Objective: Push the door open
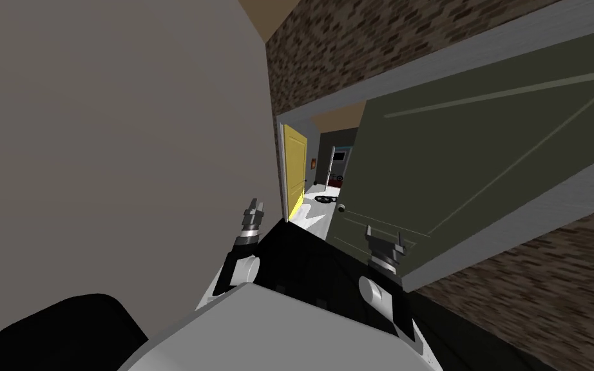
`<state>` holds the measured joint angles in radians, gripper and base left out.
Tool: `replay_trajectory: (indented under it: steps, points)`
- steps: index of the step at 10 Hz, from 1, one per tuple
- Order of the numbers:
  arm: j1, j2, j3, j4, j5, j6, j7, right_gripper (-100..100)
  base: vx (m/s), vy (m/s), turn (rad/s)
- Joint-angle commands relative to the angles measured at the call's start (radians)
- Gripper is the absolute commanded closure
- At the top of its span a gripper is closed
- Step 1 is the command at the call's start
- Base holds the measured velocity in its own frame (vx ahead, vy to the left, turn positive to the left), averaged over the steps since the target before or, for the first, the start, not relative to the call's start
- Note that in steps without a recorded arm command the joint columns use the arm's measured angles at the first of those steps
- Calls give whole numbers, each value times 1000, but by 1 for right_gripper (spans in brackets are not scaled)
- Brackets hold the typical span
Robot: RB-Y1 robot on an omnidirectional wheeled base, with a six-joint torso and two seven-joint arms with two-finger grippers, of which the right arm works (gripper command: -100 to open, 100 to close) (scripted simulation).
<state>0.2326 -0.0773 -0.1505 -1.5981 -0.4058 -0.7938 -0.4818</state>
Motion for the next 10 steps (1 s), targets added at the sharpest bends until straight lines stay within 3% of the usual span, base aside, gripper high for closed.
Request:
replay_trajectory:
  steps: [1, 10]
  points:
    - [-12, -1, -10, 49, -27, -12, -35, -100, 61, -88, 210]
    - [-74, 14, -54, 264, -149, -59, -179, -100, 49, -70, 186]
